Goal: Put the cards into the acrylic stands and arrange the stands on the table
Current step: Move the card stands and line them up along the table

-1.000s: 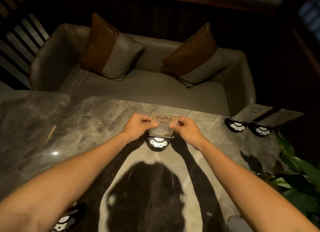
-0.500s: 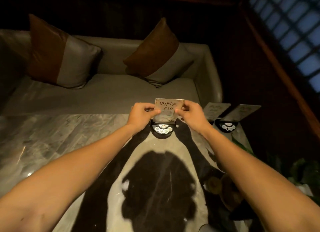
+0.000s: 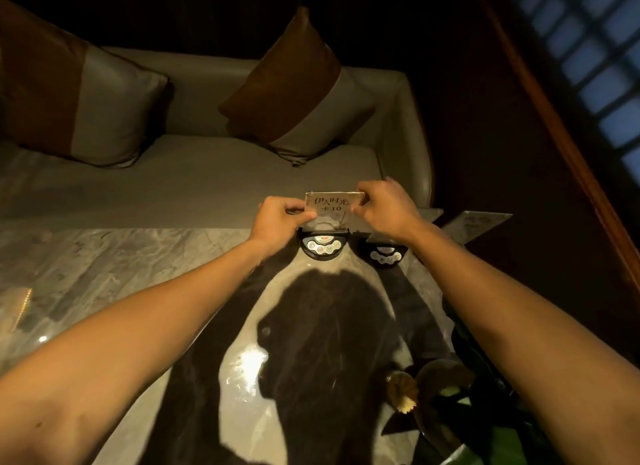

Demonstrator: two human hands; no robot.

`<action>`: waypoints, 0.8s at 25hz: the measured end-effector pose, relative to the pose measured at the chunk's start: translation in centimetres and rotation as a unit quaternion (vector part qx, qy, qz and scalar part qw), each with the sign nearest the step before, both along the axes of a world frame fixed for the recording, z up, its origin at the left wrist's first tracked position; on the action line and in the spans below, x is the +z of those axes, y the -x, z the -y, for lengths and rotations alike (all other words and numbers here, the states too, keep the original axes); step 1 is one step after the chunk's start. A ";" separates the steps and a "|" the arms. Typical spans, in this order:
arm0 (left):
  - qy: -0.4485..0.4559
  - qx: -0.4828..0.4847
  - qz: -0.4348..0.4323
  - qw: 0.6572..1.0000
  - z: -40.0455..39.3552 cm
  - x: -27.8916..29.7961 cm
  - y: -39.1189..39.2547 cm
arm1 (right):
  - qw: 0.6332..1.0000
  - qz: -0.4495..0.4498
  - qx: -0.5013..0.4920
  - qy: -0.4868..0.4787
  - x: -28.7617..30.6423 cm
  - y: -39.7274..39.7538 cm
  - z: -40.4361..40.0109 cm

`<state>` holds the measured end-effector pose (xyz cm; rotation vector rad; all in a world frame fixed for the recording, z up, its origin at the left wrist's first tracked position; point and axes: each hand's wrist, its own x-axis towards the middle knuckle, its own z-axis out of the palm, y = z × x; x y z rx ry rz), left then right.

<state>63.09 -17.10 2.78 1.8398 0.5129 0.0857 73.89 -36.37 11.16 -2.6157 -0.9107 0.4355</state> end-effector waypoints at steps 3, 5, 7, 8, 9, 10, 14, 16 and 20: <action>0.013 0.002 -0.010 1.000 0.8 -0.9 -0.7 | 0.999 0.012 0.014 0.044 -1.0 -1.0 0.4; 0.018 0.006 -0.012 1.000 1.3 -1.3 -1.0 | 0.999 0.002 0.014 0.053 -1.2 -1.2 0.8; 0.016 0.004 -0.015 1.000 1.8 -1.4 -1.0 | 0.998 -0.008 0.013 0.055 -1.2 -1.2 1.1; 0.016 -0.001 -0.019 1.000 2.0 -1.5 -1.0 | 0.998 -0.006 0.015 0.061 -1.2 -1.3 1.3; 0.017 -0.007 -0.025 1.000 2.2 -1.5 -1.0 | 0.997 -0.001 0.020 0.073 -1.3 -1.2 1.4; 0.018 -0.012 -0.031 0.999 2.5 -1.6 -1.0 | 0.996 0.005 0.026 0.087 -1.3 -1.1 1.6; 0.002 -0.021 -0.047 0.999 2.9 -1.3 -1.1 | 0.994 0.018 0.017 0.104 -1.3 -0.8 1.8; -0.003 -0.037 -0.064 0.997 2.8 -0.9 -1.1 | 0.993 0.020 0.010 0.113 -1.3 -0.7 1.9; -0.007 -0.048 -0.082 0.995 2.1 0.9 -0.3 | 0.993 0.019 0.018 0.112 0.0 -0.1 1.6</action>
